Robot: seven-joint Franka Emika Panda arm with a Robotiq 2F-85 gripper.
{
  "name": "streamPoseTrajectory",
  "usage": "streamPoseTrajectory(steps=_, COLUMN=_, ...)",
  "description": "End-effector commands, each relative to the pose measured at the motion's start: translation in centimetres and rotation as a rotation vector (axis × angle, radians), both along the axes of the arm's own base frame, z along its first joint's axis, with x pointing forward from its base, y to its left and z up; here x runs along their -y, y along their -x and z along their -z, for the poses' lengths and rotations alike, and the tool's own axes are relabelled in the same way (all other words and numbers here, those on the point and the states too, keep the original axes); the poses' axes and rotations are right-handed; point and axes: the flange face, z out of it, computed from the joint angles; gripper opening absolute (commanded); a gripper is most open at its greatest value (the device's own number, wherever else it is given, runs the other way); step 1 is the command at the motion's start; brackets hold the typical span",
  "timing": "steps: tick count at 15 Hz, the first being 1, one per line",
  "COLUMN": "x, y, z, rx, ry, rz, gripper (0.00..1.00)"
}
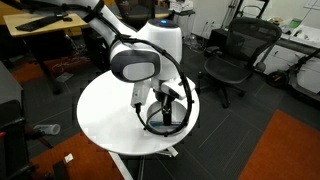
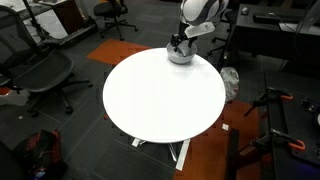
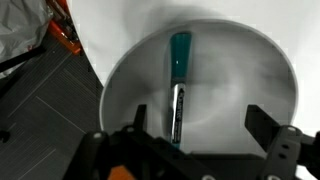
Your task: Remove the marker from the bowl and put it on the table
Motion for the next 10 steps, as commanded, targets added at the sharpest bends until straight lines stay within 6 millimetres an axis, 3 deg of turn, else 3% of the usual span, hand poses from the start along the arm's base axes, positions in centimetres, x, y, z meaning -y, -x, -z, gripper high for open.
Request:
streamPoseTrajectory(steps=1, x=0.6, y=-1.0, z=0.5, rx=-0.009, ry=0.020, rz=0.022, gripper=1.00)
streamPoseTrajectory(steps=10, x=1.5, y=-2.1, z=2.0, rx=-0.026, ry=0.014, rz=0.026, gripper=1.00)
